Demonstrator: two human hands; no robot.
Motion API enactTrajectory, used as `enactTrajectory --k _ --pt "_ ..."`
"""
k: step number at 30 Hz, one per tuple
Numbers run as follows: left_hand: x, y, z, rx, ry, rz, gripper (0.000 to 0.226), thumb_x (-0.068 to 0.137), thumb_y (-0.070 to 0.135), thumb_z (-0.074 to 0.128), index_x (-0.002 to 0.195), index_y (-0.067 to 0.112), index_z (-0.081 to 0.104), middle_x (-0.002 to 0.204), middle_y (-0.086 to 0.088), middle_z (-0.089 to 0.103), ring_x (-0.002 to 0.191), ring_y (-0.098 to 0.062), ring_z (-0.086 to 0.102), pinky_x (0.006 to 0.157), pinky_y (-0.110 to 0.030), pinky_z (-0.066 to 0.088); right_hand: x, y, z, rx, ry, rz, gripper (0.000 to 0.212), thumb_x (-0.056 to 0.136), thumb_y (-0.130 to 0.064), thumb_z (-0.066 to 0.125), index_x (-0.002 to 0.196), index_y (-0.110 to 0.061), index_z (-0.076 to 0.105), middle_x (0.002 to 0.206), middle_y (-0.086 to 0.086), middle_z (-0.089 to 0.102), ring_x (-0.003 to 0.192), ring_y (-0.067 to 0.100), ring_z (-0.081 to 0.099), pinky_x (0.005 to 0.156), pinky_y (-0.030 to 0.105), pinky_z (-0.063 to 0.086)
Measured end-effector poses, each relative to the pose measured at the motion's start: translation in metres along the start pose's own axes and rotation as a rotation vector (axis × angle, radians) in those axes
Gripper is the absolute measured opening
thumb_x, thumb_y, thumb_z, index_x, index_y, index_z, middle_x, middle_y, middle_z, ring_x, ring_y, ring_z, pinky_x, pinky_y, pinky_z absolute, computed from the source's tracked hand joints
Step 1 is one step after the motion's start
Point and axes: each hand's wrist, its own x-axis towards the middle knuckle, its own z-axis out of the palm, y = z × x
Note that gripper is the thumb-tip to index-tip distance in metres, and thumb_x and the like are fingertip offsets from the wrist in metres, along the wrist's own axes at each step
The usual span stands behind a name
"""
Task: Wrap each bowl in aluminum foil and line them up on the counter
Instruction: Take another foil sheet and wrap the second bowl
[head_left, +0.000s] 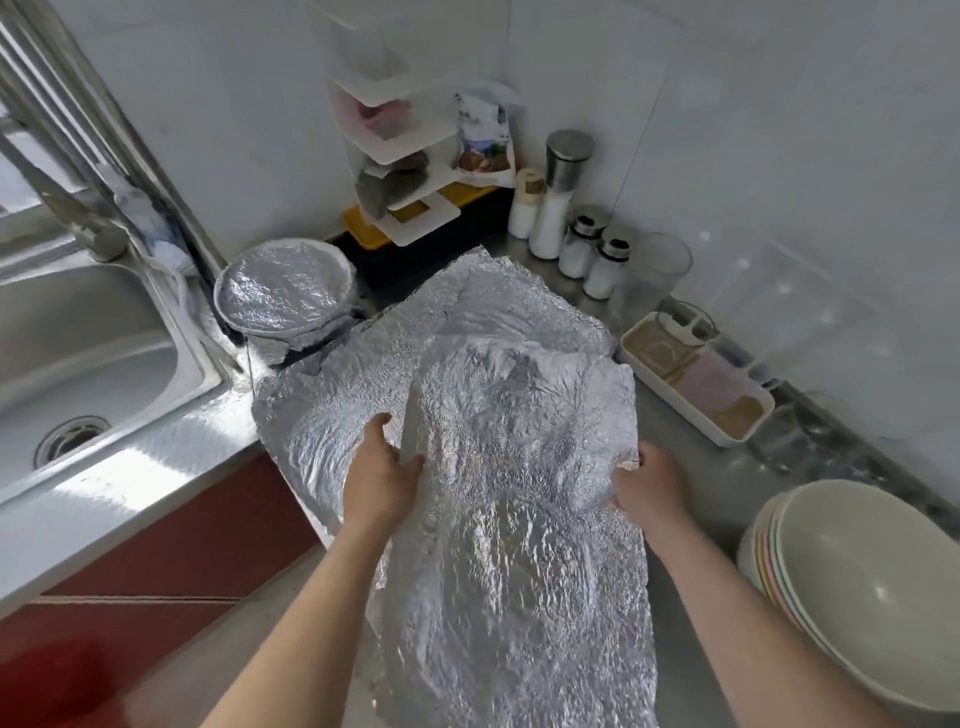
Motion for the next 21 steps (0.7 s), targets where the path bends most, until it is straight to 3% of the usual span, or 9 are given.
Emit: enactTrajectory --k 2,6,9,12,14,17,21 --pt "-0.001 0.002 -0.003 -0.151 0.003 -0.079 0.06 0.091 0.012 0.067 0.144 0.012 0.038 0.083 -0.001 0.057 0.067 -0.013 0.054 0.056 -0.028 0.043 0.006 -0.008 -0.001 -0.034 0.005 -0.032 0.034 0.084 -0.009 0.053 0.117 -0.009 0.06 0.102 0.015 0.067 0.069 0.022 0.052 0.047 0.024 0.035" --pt "-0.002 -0.001 -0.024 -0.42 0.044 -0.138 0.048 0.089 0.008 0.069 0.134 0.015 0.055 0.074 -0.003 0.057 0.065 -0.019 0.054 0.064 -0.032 0.045 0.009 -0.035 -0.011 0.058 0.038 -0.089 0.005 0.083 -0.01 0.057 0.083 -0.007 0.061 0.078 0.016 0.067 0.059 0.026 0.056 0.052 0.031 0.04" --pt "-0.008 0.008 -0.053 -0.57 0.061 -0.033 0.055 0.09 0.006 0.067 0.133 0.036 0.051 0.083 -0.002 0.057 0.074 -0.017 0.058 0.075 -0.035 0.05 0.006 -0.06 -0.026 0.309 -0.008 -0.091 0.004 0.083 -0.006 0.066 0.084 -0.01 0.065 0.074 0.012 0.067 0.059 0.026 0.059 0.057 0.036 0.049" --pt "-0.016 0.021 -0.079 -0.637 0.053 0.072 0.063 0.088 0.005 0.069 0.131 0.046 0.049 0.1 -0.002 0.055 0.085 -0.011 0.06 0.075 -0.026 0.052 0.0 -0.079 -0.042 0.548 -0.119 -0.011 0.006 0.085 -0.008 0.07 0.082 -0.01 0.065 0.083 0.01 0.061 0.061 0.019 0.055 0.048 0.024 0.049" --pt "-0.021 0.027 -0.093 -0.675 0.072 0.12 0.055 0.087 0.003 0.069 0.122 0.043 0.058 0.099 -0.007 0.056 0.084 -0.016 0.058 0.07 -0.022 0.05 -0.005 -0.088 -0.052 0.646 -0.181 0.025 0.007 0.085 -0.01 0.071 0.087 -0.007 0.065 0.093 0.013 0.061 0.063 0.02 0.055 0.041 0.019 0.046" --pt "-0.032 0.032 -0.105 -0.741 0.102 0.162 0.039 0.087 -0.002 0.067 0.101 0.035 0.068 0.079 -0.008 0.06 0.073 -0.021 0.053 0.068 -0.031 0.046 -0.011 -0.094 -0.064 0.643 -0.218 0.016 0.025 0.083 -0.011 0.073 0.101 0.004 0.064 0.096 0.017 0.057 0.063 0.02 0.051 0.038 0.019 0.044" --pt "-0.052 0.036 -0.117 -0.807 0.164 0.207 0.033 0.086 -0.002 0.068 0.104 0.025 0.061 0.068 -0.003 0.059 0.061 -0.011 0.053 0.06 -0.02 0.046 -0.026 -0.099 -0.079 0.681 -0.29 0.026 0.029 0.079 -0.011 0.075 0.103 0.002 0.064 0.094 0.011 0.06 0.065 0.015 0.05 0.038 0.019 0.044"
